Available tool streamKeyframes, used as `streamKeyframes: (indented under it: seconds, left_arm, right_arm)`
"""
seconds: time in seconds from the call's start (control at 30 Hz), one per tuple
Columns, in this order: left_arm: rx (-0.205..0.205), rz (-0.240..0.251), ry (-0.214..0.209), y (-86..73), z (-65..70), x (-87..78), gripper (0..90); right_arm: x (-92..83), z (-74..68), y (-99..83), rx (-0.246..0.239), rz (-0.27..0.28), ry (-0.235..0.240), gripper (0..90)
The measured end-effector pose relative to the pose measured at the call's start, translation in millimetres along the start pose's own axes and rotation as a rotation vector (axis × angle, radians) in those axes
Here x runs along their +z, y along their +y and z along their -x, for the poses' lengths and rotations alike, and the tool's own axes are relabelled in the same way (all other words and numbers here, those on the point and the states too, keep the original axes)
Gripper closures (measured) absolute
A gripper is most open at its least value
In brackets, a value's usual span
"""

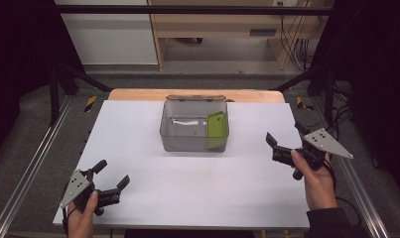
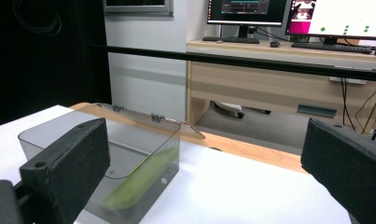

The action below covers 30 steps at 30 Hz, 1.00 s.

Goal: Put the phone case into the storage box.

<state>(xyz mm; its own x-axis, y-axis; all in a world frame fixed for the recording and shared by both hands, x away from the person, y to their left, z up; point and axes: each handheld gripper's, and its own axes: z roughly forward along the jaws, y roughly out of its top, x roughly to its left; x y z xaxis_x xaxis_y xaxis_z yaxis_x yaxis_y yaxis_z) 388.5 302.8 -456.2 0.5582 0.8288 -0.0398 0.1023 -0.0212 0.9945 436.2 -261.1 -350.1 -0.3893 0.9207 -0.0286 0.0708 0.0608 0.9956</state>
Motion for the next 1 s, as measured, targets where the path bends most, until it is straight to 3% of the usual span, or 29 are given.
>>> streamKeyframes:
  seconds: [1.0]
  left_arm:
    - [0.004,-0.003,0.0,-0.2,0.1,-0.3,1.6]
  right_arm:
    - [-23.4,0.8,-16.7,0.019,-0.002,0.006,1.8]
